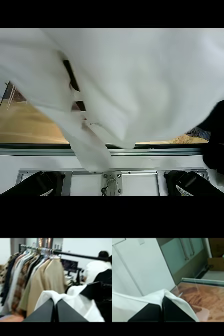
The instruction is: Fold the clothes and pants, and hang the long-sleeved shirts on hangers.
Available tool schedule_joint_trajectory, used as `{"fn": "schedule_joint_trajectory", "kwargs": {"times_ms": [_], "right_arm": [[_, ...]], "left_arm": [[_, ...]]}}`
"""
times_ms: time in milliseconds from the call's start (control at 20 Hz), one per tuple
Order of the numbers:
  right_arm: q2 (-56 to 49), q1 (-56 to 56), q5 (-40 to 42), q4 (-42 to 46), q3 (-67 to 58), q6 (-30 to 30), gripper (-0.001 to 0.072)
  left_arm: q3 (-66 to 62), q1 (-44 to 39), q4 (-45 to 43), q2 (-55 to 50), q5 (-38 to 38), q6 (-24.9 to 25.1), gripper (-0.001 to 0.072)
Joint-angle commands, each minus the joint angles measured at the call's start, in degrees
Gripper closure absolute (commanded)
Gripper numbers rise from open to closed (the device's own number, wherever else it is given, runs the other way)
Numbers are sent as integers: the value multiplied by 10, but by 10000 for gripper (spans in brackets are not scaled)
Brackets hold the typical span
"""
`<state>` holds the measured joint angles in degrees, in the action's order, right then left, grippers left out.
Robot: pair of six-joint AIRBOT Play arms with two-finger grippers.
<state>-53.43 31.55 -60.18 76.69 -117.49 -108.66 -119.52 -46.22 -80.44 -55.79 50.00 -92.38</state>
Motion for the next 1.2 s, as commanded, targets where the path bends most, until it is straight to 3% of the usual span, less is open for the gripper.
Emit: {"fn": "schedule_joint_trajectory", "kwargs": {"times_ms": [0, 50, 150, 300, 450, 800, 1100, 1150], "right_arm": [[-19, 0, -21, 17, 45, -34, 697], [-35, 0, -55, 35, 47, -42, 696], [-73, -2, -139, 80, 47, -41, 696], [-134, 0, -270, 128, 48, -13, 696], [-163, 8, -325, 138, 96, 9, 696], [-159, 26, -318, 144, 316, -19, 695], [-160, 26, -312, 141, 330, -39, 694], [-160, 26, -312, 141, 330, -39, 693]], "left_arm": [[25, 6, -164, -24, 35, -63, 692], [54, 22, -202, -25, 51, -92, 692], [105, 82, -188, -34, 116, -102, 692], [175, 169, -99, -62, 247, -92, 691], [283, 221, 2, -72, 329, -55, 692], [598, 184, 40, 10, 277, -50, 691], [638, 163, 40, 11, 236, -49, 690], [629, 163, 40, 11, 237, -41, 575]]}}
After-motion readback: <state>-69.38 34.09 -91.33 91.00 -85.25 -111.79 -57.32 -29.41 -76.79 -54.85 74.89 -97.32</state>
